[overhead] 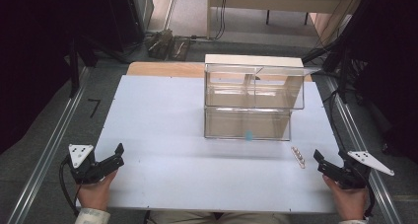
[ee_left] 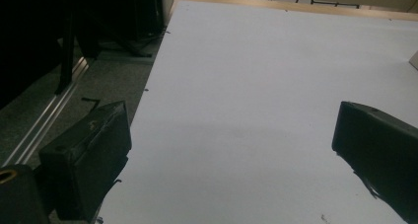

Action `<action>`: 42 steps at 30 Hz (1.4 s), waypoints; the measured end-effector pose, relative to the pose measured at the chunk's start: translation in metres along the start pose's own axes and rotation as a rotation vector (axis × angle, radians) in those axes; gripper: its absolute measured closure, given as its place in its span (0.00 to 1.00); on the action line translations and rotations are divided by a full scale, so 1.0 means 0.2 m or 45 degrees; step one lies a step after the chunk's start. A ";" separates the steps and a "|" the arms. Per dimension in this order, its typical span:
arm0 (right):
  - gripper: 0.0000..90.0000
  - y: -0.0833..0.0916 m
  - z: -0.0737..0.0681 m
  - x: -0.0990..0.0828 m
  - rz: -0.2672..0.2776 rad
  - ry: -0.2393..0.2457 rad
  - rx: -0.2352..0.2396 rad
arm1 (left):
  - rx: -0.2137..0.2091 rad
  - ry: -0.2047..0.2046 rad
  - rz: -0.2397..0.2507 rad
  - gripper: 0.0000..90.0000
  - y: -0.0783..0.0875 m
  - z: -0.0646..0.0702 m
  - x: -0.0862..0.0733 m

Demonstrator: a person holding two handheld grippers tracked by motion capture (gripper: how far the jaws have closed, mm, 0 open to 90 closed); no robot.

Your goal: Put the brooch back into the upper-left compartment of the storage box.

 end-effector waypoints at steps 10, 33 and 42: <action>0.11 0.00 -0.01 -0.02 -0.021 0.000 0.032 | 0.001 0.001 0.003 0.01 0.00 0.00 0.00; 0.25 -0.10 -0.10 -0.10 -0.159 0.069 0.120 | -0.010 0.011 -0.003 0.01 -0.01 0.00 0.00; 0.33 -0.12 -0.10 -0.13 -0.199 0.088 0.111 | -0.013 0.021 -0.001 0.01 -0.01 0.01 0.00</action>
Point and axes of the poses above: each handheld gripper's, and its own axes: y roughly backward along the jaws, x roughly out of its top, z roughly to its right, the point moved 10 cm from there along -y, roughly forward along the jaws, and after that the axes turned 14 degrees about x, right-handed, at the moved point
